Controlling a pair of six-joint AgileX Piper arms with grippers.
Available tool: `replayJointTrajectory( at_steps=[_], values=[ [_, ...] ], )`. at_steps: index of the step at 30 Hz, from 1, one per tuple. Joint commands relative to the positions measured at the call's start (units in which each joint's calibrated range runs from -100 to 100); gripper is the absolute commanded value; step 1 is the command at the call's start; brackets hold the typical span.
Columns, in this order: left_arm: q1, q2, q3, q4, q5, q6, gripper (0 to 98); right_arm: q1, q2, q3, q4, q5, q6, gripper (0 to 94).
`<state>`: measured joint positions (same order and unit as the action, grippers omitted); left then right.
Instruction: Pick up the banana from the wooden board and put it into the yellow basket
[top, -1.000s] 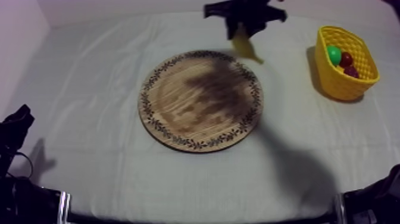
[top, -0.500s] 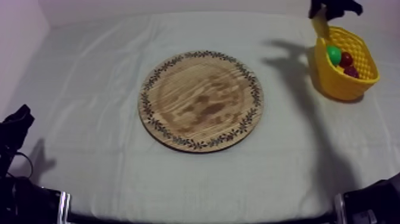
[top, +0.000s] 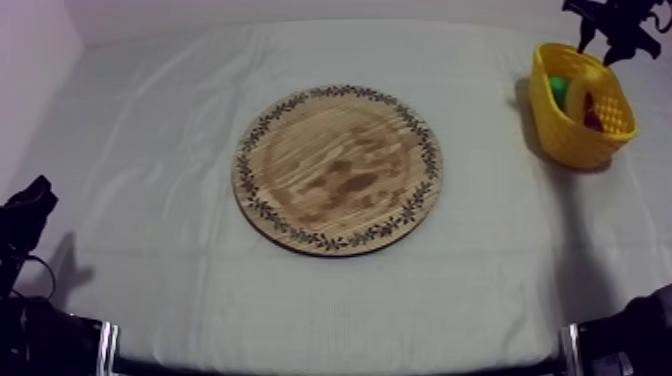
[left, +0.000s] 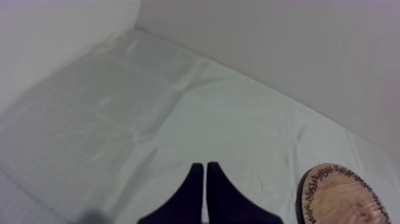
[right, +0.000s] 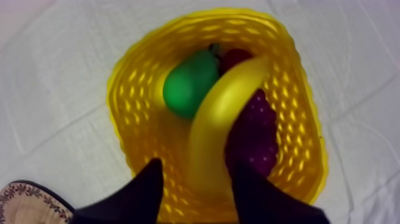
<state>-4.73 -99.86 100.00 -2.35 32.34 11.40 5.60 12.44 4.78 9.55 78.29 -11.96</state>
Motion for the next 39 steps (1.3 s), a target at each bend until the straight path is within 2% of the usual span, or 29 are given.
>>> replayJointTrajectory(
  at_steps=[1,8,19,30,35,39],
  values=[
    [0.0,0.0,0.0,-0.02,0.0,0.0,0.1,0.2,-0.6,0.9,-0.1,-0.2,-0.1,46.8],
    [0.0,0.0,0.0,-0.02,0.0,0.0,0.1,-0.5,-5.9,5.1,-0.4,-0.8,0.6,50.6],
    [0.0,0.0,0.0,-0.02,0.0,0.0,0.1,-5.0,-18.1,13.1,-1.1,-2.2,1.5,45.4],
    [0.0,0.0,0.0,-0.02,0.0,0.0,0.1,-10.2,-40.7,28.9,-2.0,-7.5,3.7,30.4],
    [0.0,0.0,0.0,-0.02,0.0,0.0,0.1,-15.8,-58.6,40.3,-1.3,-11.4,4.0,13.5],
    [0.0,0.0,0.0,-0.02,0.0,0.0,0.1,-17.4,-68.3,49.5,-0.7,-16.1,4.5,3.9]
  ],
)
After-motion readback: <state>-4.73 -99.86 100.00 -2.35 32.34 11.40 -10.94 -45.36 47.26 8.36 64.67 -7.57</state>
